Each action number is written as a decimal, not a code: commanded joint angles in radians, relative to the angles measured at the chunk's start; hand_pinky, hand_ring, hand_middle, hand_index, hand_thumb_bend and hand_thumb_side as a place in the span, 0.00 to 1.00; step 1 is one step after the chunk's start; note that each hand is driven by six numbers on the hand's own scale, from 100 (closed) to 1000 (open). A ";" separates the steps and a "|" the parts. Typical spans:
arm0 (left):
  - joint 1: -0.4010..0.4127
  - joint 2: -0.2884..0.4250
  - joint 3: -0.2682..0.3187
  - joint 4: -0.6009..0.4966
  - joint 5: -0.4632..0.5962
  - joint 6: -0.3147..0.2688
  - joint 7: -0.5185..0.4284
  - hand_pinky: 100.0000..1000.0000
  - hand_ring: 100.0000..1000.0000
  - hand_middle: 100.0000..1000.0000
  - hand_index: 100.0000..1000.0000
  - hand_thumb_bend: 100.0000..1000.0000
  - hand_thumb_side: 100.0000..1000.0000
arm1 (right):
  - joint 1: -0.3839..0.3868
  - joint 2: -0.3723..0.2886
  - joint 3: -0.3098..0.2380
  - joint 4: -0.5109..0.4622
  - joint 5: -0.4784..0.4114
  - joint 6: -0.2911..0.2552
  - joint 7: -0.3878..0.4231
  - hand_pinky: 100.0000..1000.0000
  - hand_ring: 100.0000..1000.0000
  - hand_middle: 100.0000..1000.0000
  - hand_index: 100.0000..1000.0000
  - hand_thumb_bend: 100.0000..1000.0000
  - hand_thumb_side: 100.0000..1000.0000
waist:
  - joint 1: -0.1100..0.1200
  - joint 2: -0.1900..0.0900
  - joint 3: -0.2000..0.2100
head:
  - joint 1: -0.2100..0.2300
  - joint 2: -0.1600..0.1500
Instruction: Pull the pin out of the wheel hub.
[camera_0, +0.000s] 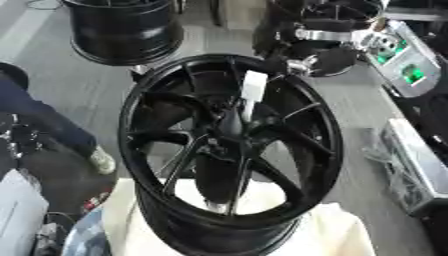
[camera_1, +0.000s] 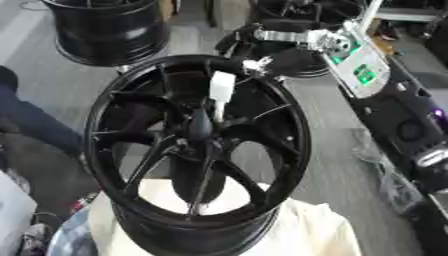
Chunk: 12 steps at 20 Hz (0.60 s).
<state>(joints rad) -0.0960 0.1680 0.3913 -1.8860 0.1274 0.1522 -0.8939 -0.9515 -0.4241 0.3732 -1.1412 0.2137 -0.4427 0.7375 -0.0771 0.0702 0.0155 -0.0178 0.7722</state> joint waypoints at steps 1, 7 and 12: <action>-0.012 0.018 -0.003 -0.010 -0.001 -0.003 -0.004 0.64 0.52 0.61 0.72 0.00 0.83 | -0.029 -0.002 -0.006 0.006 0.024 -0.059 0.065 0.80 0.80 0.86 0.95 0.00 0.86 | 0.006 -0.008 0.002 | -0.002 -0.002; -0.013 0.018 -0.003 -0.008 -0.001 -0.004 -0.005 0.64 0.52 0.61 0.72 0.00 0.83 | -0.031 0.008 -0.004 0.009 0.064 -0.065 0.072 0.80 0.81 0.88 0.96 0.00 0.83 | 0.006 -0.009 0.005 | 0.000 -0.002; -0.014 0.018 -0.004 -0.008 -0.001 -0.004 -0.007 0.65 0.52 0.61 0.72 0.00 0.83 | -0.035 0.018 -0.002 0.009 0.092 -0.075 0.077 0.80 0.82 0.88 0.96 0.00 0.83 | 0.005 -0.009 0.006 | -0.001 -0.002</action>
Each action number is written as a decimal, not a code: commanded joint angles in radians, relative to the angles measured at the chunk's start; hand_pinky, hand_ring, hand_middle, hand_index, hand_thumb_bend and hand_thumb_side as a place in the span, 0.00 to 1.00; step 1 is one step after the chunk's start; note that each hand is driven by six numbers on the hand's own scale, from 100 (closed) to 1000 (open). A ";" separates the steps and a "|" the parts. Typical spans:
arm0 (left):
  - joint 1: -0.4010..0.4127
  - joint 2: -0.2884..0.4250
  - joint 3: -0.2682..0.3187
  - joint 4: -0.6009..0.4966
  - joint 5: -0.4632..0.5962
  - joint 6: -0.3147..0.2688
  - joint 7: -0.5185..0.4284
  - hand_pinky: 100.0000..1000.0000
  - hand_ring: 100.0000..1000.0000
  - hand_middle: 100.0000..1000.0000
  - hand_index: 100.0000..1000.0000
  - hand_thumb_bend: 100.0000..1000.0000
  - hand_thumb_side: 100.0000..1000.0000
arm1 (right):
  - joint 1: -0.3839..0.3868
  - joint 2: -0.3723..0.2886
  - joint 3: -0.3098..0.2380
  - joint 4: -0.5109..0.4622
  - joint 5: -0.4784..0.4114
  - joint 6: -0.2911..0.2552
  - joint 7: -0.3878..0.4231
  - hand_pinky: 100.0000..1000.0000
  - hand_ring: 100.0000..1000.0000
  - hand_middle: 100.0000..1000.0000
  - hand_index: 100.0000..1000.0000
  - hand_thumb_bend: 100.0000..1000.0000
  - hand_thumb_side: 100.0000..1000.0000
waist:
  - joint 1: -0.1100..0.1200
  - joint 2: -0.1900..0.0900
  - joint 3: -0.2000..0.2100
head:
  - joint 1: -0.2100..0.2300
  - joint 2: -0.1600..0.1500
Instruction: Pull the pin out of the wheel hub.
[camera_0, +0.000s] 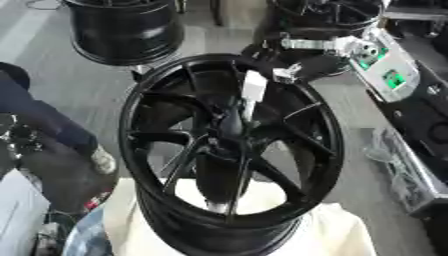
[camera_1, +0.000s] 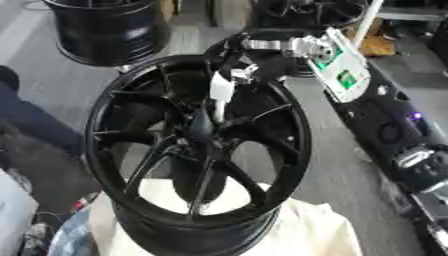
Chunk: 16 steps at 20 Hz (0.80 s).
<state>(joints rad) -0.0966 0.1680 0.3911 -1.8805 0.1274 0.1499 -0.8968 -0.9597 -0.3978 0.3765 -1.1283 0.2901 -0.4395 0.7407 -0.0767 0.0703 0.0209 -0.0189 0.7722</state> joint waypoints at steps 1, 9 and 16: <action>-0.013 0.018 -0.004 -0.013 -0.001 -0.001 -0.004 0.65 0.52 0.61 0.72 0.00 0.83 | -0.027 -0.006 -0.004 -0.003 0.021 -0.080 0.075 0.80 0.82 0.88 0.96 0.00 0.83 | 0.005 -0.009 0.001 | 0.000 -0.002; -0.012 0.017 -0.004 -0.013 -0.002 -0.001 -0.005 0.65 0.52 0.62 0.72 0.00 0.83 | -0.035 0.005 -0.009 0.002 0.107 -0.096 0.074 0.81 0.83 0.89 0.97 0.00 0.83 | 0.005 -0.009 0.002 | 0.001 -0.002; -0.012 0.016 -0.004 -0.013 -0.001 -0.002 -0.006 0.65 0.52 0.62 0.73 0.00 0.83 | -0.031 0.033 -0.029 0.061 0.201 -0.108 0.057 0.81 0.83 0.89 0.97 0.00 0.85 | 0.008 -0.009 0.003 | -0.001 -0.002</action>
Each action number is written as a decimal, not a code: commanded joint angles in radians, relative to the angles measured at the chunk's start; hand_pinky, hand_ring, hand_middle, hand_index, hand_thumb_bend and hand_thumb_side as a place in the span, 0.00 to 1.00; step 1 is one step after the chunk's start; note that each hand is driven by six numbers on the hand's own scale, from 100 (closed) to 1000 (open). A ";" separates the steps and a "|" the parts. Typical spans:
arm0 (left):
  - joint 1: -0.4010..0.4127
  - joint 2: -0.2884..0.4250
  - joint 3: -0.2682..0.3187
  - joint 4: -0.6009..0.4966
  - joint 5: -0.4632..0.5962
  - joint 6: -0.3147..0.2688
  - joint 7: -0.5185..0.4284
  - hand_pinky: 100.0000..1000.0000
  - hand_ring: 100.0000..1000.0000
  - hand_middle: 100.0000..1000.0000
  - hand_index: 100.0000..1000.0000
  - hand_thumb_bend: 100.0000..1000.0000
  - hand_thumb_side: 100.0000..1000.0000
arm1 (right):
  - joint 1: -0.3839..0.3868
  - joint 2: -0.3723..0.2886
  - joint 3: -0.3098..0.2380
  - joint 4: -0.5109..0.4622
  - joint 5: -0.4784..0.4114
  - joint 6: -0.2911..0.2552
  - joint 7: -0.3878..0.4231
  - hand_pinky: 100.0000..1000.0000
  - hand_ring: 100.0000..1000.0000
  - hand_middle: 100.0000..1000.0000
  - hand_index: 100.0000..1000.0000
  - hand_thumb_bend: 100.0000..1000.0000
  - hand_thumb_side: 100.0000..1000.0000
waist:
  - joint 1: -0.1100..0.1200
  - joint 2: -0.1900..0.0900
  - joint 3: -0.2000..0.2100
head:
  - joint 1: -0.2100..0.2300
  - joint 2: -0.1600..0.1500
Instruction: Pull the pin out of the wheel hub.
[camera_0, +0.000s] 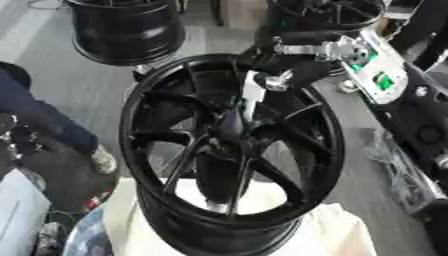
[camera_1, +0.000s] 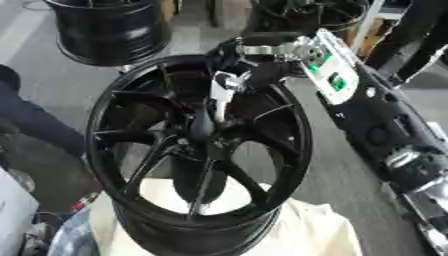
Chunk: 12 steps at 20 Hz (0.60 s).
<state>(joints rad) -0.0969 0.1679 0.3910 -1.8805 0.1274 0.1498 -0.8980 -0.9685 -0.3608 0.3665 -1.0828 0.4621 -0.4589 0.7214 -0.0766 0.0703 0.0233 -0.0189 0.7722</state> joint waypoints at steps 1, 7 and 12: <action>-0.012 0.016 -0.004 -0.014 -0.001 -0.002 -0.004 0.65 0.52 0.62 0.73 0.00 0.83 | -0.021 0.000 -0.022 0.026 0.039 -0.091 0.074 0.81 0.83 0.89 0.97 0.00 0.85 | 0.008 -0.008 0.001 | -0.001 -0.002; -0.012 0.015 -0.004 -0.013 -0.001 -0.003 -0.005 0.65 0.52 0.62 0.73 0.00 0.83 | -0.020 0.013 -0.031 0.062 0.086 -0.107 0.063 0.80 0.83 0.88 0.97 0.00 0.86 | 0.009 -0.007 0.001 | -0.001 -0.002; -0.012 0.014 -0.003 -0.013 0.000 -0.004 -0.005 0.65 0.52 0.62 0.73 0.00 0.83 | -0.019 0.021 -0.033 0.077 0.110 -0.117 0.064 0.79 0.82 0.85 0.96 0.00 0.86 | 0.011 -0.007 0.001 | -0.002 -0.002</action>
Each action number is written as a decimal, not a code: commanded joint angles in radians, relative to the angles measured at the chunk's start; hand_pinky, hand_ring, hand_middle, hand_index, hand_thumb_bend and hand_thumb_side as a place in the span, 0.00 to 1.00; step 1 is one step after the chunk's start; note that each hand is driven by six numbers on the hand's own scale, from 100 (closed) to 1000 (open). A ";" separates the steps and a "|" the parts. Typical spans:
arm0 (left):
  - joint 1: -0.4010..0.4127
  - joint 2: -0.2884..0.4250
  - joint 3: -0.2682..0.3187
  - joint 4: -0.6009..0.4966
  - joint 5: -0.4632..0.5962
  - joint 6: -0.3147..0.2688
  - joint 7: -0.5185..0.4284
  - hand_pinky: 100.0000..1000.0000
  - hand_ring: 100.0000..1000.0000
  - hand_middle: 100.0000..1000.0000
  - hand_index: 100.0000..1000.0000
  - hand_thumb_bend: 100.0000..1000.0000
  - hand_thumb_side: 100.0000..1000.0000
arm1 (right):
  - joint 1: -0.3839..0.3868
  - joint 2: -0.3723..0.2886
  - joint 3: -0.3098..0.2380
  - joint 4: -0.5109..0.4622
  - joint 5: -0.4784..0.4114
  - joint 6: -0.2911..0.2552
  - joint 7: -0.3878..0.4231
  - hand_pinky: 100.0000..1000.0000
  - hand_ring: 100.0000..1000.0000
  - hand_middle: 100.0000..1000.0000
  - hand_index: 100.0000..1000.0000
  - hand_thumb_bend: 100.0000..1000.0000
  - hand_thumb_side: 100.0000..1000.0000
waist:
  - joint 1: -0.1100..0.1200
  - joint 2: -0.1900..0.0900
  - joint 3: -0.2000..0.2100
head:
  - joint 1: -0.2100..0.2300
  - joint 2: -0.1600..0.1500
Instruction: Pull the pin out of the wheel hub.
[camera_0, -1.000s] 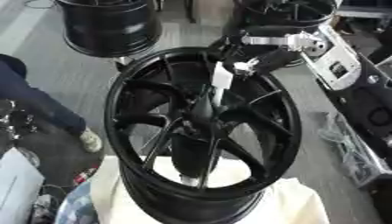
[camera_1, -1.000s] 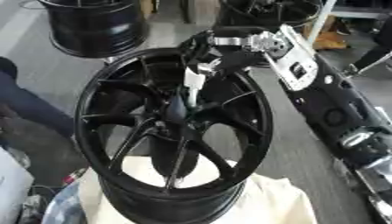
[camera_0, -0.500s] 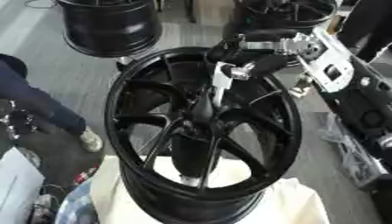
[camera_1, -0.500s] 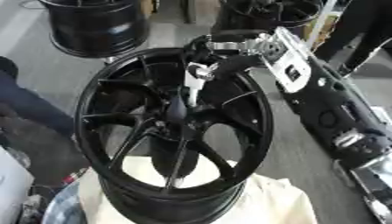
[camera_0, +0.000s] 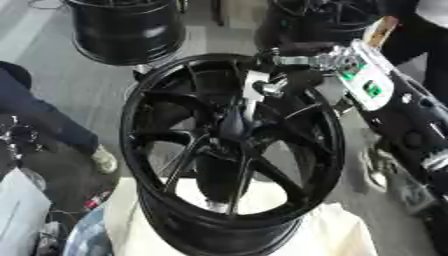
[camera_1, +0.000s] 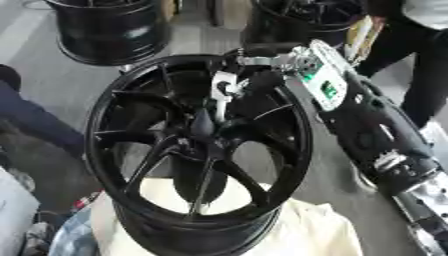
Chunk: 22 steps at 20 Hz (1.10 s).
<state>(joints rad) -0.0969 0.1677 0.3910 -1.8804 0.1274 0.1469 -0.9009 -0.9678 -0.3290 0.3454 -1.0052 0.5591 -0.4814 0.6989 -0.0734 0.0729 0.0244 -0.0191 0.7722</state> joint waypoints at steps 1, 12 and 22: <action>-0.012 0.014 -0.003 -0.013 0.001 -0.001 -0.002 0.65 0.52 0.62 0.73 0.00 0.83 | -0.019 -0.009 -0.012 0.002 0.017 -0.097 0.087 0.79 0.82 0.85 0.96 0.00 0.86 | 0.008 -0.009 0.000 | -0.002 -0.002; -0.011 0.013 -0.003 -0.011 0.001 -0.004 -0.004 0.65 0.52 0.62 0.73 0.00 0.83 | -0.019 -0.004 -0.017 -0.001 0.043 -0.126 0.056 0.72 0.61 0.50 0.88 0.00 0.58 | 0.012 -0.009 0.000 | -0.001 -0.002; -0.014 0.014 -0.005 -0.010 0.002 -0.005 -0.006 0.65 0.52 0.62 0.73 0.00 0.83 | 0.002 -0.032 -0.010 -0.048 0.021 -0.135 -0.012 0.65 0.45 0.35 0.83 0.00 0.31 | 0.011 -0.007 0.004 | -0.003 -0.002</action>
<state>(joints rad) -0.0975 0.1674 0.3907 -1.8801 0.1275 0.1434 -0.9040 -0.9492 -0.3343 0.3397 -1.0268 0.5913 -0.5497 0.6306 -0.0695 0.0753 0.0277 -0.0197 0.7722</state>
